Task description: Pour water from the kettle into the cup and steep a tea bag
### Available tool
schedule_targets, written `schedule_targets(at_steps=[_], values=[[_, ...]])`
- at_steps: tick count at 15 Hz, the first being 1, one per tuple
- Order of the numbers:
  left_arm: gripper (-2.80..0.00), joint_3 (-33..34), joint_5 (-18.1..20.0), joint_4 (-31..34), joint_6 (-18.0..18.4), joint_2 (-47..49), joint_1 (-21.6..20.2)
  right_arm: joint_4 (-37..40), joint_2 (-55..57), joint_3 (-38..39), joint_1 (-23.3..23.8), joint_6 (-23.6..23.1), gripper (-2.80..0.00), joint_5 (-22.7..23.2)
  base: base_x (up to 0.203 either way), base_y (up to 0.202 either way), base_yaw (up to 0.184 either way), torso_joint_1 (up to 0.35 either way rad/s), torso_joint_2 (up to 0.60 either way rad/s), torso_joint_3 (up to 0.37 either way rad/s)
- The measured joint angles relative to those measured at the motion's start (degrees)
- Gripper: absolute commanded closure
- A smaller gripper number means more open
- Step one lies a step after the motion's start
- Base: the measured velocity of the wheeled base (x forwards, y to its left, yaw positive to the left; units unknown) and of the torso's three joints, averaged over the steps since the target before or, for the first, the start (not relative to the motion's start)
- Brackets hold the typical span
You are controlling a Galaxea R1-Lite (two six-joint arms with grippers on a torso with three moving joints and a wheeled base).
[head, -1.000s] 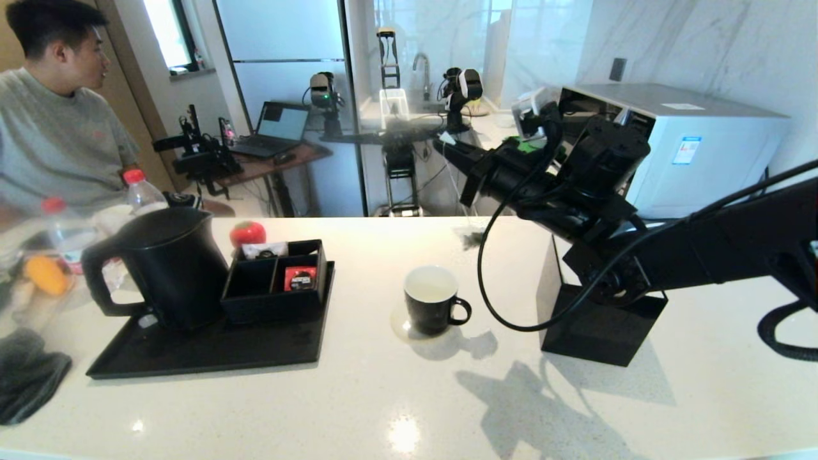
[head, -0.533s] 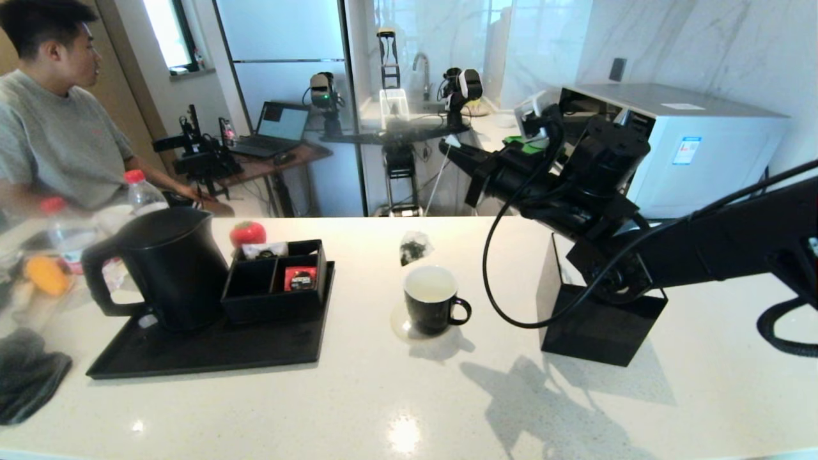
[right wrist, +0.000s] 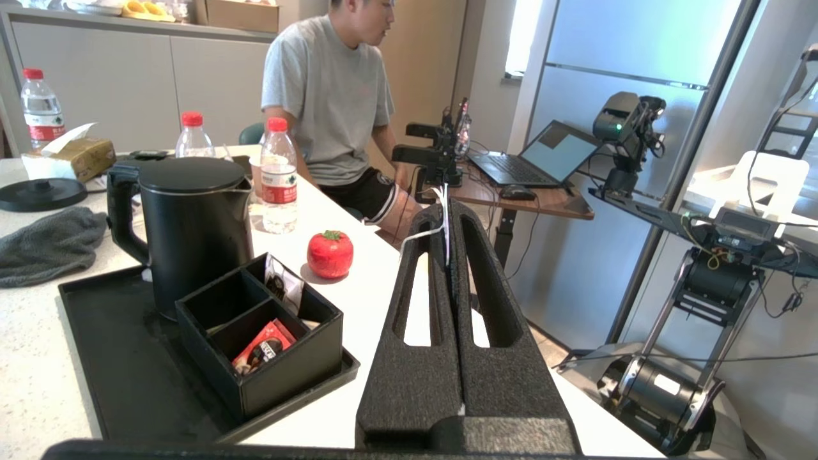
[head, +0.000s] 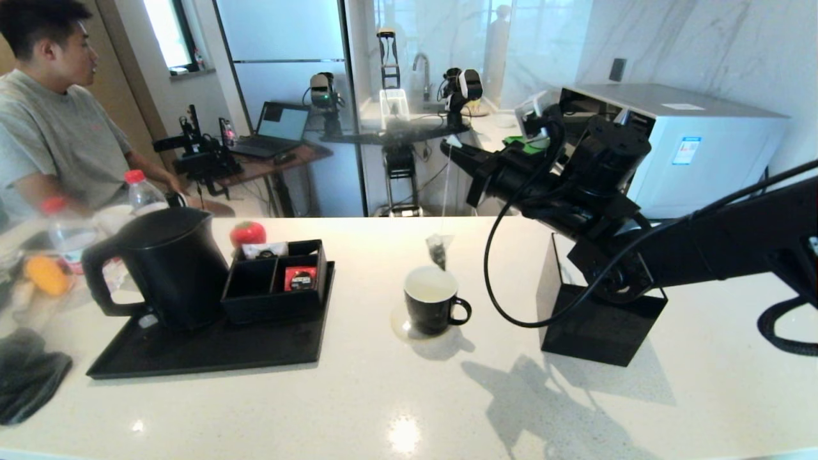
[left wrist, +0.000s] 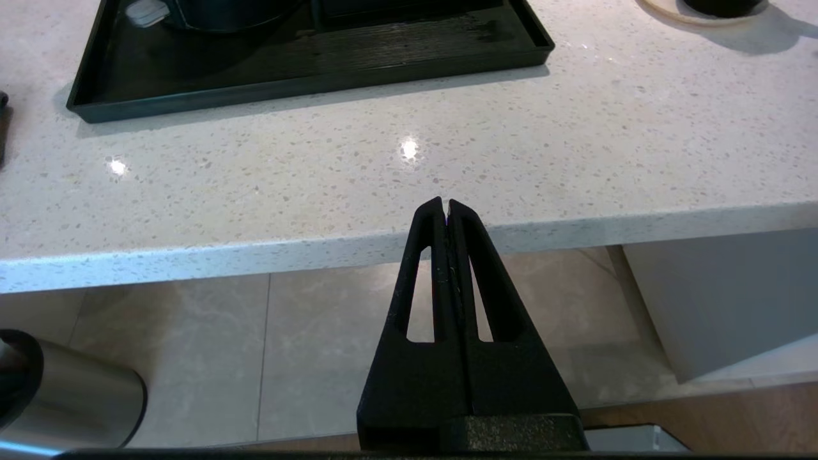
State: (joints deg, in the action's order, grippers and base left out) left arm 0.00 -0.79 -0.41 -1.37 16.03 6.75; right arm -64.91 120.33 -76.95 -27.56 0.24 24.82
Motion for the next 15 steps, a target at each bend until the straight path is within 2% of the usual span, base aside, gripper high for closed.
schedule_targets(at_steps=[1,4,5,12,15], values=[[0.0,0.0,0.0,0.0,0.0,0.0,-0.4,0.1,0.0,0.0,0.0,0.0,0.0,0.1,0.0,0.0,0.0,0.0,0.0,0.0],[0.0,0.0,0.0,0.2,0.0,-1.1,-7.0,-0.5,0.0,0.4,-0.2,0.0,0.0,0.1,0.0,0.0,0.0,0.0,0.0,0.0],[0.0,0.0,0.0,0.2,0.0,-1.9,-7.9,-0.9,0.0,0.6,-0.3,0.0,0.0,0.2,0.0,0.0,0.0,0.0,0.0,0.0],[0.0,0.0,0.0,0.4,0.4,-5.8,-7.6,-5.4,-0.2,6.8,-2.2,0.0,0.0,0.3,0.0,0.0,0.0,0.0,0.0,0.0],[0.0,0.0,0.0,0.4,0.2,-11.6,-7.1,-6.1,-0.2,8.3,-3.3,0.0,0.0,0.2,0.0,0.0,0.0,0.0,0.0,0.0]])
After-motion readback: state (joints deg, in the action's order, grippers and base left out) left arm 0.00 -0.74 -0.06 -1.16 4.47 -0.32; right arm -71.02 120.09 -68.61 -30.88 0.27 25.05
